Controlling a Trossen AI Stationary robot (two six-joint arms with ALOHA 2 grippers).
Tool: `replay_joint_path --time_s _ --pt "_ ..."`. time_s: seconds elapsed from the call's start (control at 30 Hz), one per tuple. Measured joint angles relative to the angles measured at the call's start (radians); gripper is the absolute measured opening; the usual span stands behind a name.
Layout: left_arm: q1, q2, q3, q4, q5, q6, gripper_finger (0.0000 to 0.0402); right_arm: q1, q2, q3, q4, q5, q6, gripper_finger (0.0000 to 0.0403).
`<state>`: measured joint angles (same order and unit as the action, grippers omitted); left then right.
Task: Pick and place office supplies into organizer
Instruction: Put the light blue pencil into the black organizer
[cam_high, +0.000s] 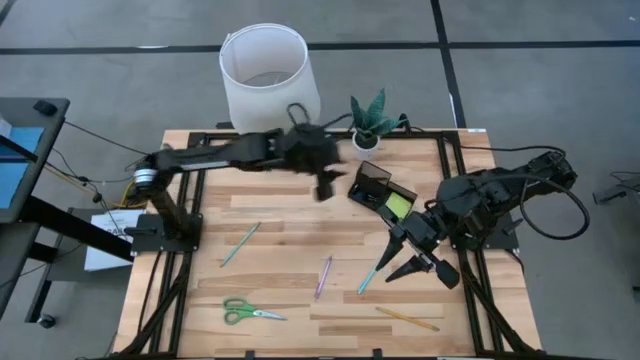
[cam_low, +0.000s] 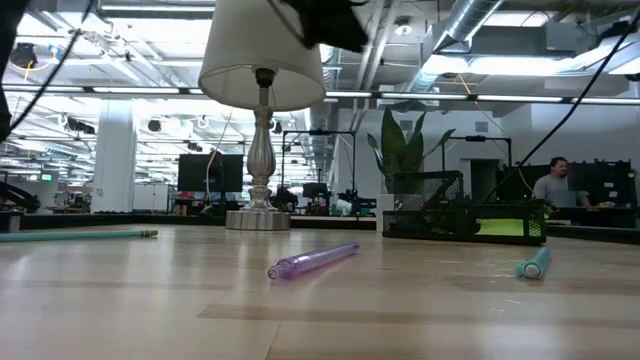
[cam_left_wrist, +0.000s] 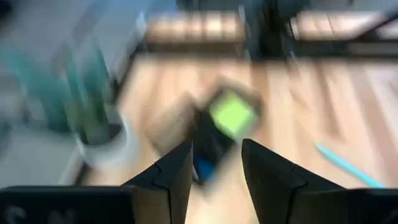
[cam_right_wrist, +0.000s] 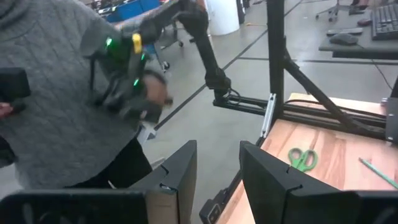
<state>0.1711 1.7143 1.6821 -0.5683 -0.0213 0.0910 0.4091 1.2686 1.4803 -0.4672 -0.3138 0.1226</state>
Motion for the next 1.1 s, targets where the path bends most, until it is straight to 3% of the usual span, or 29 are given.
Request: replay_joint_path --time_s 0.17,0.33,0.43,0.6,0.67,0.83,1.1 --pt "-0.038 -0.114 -0.001 -0.424 0.025 -0.246 0.0132 -0.030 0.000 0.000 0.002 0.000 -0.001 0.0113" --pt "-0.091 -0.130 -0.002 -0.837 -0.066 -0.487 0.0128 -0.073 0.000 0.000 0.004 0.000 0.000 0.0113" --pt "-0.109 -0.130 -0.042 -1.012 -0.079 -0.535 0.0121 -0.084 0.000 0.000 0.004 -0.003 0.000 0.0113" --pt "-0.102 -0.175 -0.246 -0.922 0.146 -0.436 0.0109 -0.082 0.000 0.000 0.004 -0.003 0.000 0.0113" --pt "-0.095 -0.197 -0.354 -0.879 0.192 -0.406 0.0104 -0.076 0.000 0.000 0.002 -0.003 0.000 0.0113" --pt "-0.050 -0.230 -0.604 -0.740 0.173 -0.532 0.0096 -0.058 0.000 0.000 -0.001 -0.002 -0.013 0.0113" --pt "-0.019 -0.229 -0.853 -0.226 0.162 -0.812 0.0093 -0.058 0.001 0.000 -0.001 0.001 -0.072 0.0113"
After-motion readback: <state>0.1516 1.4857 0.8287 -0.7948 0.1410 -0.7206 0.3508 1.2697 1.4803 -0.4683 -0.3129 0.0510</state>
